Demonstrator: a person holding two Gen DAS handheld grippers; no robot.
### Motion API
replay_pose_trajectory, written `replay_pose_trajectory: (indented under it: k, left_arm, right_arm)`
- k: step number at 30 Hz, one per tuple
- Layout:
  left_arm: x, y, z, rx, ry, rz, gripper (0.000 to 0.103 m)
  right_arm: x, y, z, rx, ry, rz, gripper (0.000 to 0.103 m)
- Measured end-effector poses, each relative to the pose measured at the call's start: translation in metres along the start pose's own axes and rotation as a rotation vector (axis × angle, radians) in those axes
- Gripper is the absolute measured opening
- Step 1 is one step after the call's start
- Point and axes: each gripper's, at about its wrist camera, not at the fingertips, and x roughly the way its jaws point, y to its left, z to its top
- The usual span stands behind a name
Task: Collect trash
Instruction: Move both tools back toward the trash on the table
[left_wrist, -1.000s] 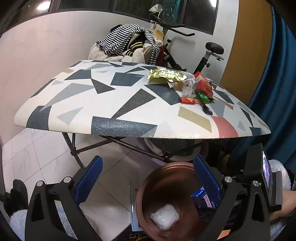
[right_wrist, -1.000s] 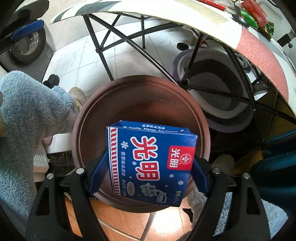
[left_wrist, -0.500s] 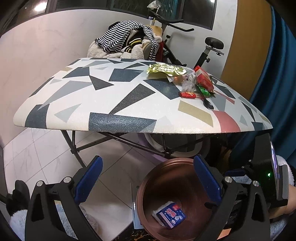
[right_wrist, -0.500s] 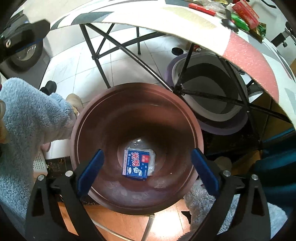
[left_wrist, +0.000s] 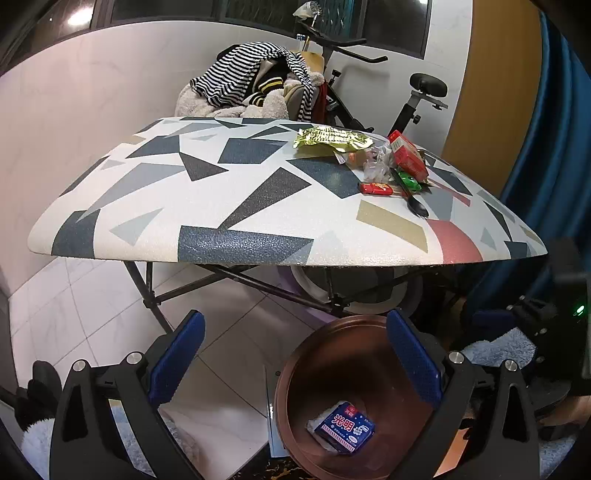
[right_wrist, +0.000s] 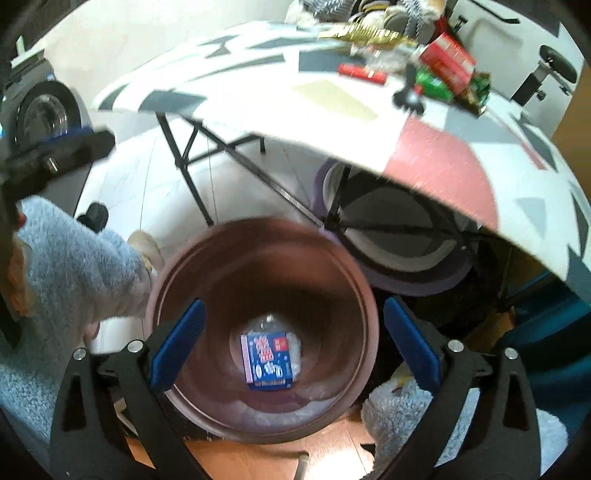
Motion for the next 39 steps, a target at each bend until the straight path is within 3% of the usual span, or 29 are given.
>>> replay_pose_trajectory:
  k: [11, 22, 29, 34, 39]
  left_arm:
    - [-0.003, 0.0, 0.002, -0.007, -0.022, 0.022, 0.096]
    - [-0.003, -0.001, 0.003, -0.01, -0.024, 0.04, 0.096]
    - [-0.009, 0.005, 0.019, -0.048, -0.031, 0.03, 0.096]
    - [-0.012, 0.009, 0.043, -0.055, -0.045, 0.036, 0.096]
    - [-0.013, 0.01, 0.07, -0.05, -0.069, 0.049, 0.096]
  right_arm:
    - [-0.036, -0.03, 0.009, 0.121, -0.198, -0.095, 0.097]
    - [-0.057, -0.058, 0.007, 0.232, -0.371, -0.082, 0.097]
    - [-0.061, -0.07, 0.012, 0.282, -0.361, -0.05, 0.097]
    - [-0.056, -0.072, 0.023, 0.269, -0.277, -0.098, 0.097]
    - [-0.058, -0.082, 0.037, 0.243, -0.283, -0.127, 0.097]
